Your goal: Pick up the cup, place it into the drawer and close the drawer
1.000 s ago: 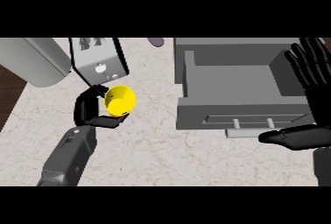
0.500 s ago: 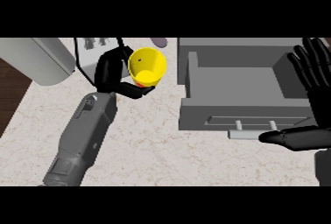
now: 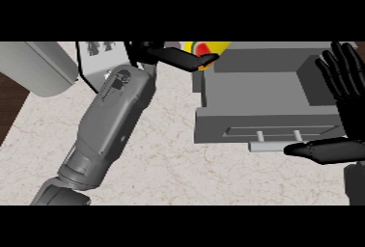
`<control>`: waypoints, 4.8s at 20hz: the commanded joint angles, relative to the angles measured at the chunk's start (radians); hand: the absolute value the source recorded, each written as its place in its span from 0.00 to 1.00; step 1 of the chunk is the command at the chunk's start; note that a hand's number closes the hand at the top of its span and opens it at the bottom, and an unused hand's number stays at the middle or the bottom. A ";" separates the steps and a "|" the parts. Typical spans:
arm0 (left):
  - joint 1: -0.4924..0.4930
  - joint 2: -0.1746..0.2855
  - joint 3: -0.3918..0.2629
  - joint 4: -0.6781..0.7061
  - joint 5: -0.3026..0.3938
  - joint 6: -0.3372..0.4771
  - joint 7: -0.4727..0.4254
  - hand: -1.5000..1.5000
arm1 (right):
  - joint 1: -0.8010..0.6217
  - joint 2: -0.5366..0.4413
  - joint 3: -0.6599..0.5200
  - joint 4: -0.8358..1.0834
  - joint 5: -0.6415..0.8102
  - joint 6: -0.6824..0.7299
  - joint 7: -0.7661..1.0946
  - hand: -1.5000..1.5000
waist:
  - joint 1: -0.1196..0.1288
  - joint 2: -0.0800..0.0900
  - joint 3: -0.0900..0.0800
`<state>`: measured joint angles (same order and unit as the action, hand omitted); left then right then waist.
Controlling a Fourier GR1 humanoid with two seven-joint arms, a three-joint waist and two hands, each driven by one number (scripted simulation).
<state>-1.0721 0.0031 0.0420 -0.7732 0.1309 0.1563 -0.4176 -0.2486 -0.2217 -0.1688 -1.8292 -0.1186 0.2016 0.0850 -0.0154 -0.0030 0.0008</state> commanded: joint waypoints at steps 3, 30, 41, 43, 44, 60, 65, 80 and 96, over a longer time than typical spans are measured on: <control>-0.204 -0.003 -0.059 0.175 0.032 0.112 0.141 1.00 | -0.017 0.023 0.025 0.026 0.041 -0.023 -0.024 0.00 | -0.020 0.012 0.000; -0.177 -0.003 -0.340 0.426 0.308 0.112 0.100 0.00 | -0.162 0.035 0.129 0.064 -0.143 0.172 -0.017 0.00 | -0.205 0.059 0.000; -0.197 -0.003 -0.284 0.382 0.469 0.125 -0.062 0.00 | -0.123 -0.124 0.337 0.042 -0.119 0.444 0.127 1.00 | -0.131 0.030 -0.002; -0.186 -0.003 -0.297 0.376 0.477 0.164 -0.096 0.00 | -0.080 -0.165 0.352 0.055 -0.053 0.473 0.113 0.00 | -0.109 0.025 0.000; -0.177 -0.003 -0.305 0.385 0.487 0.147 -0.092 0.00 | -0.082 -0.171 0.346 0.029 -0.031 0.442 0.150 0.00 | -0.098 0.020 -0.001; 0.006 0.037 -0.268 0.285 0.532 0.029 -0.170 0.00 | -0.142 -0.108 0.534 0.632 0.605 0.183 -0.204 0.00 | 0.058 0.010 0.000; 0.054 0.088 -0.260 0.224 0.543 -0.008 -0.136 0.00 | -0.301 -0.064 0.474 0.973 0.655 0.078 -0.320 1.00 | 0.096 0.016 0.002; 0.162 0.192 -0.274 0.079 0.551 -0.108 -0.079 0.00 | -0.670 -0.181 0.184 1.339 0.551 -0.051 -0.455 1.00 | 0.186 0.047 0.005; 0.230 0.216 -0.289 0.024 0.561 -0.177 -0.061 0.00 | -0.689 -0.268 0.114 1.273 0.439 0.098 -0.429 1.00 | 0.231 0.053 0.002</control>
<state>-0.8571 0.2110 -0.2459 -0.7418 0.6920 -0.0090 -0.4751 -0.7581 -0.3727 0.0406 -0.5909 0.3186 0.4232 -0.4217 0.1814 0.0372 0.0178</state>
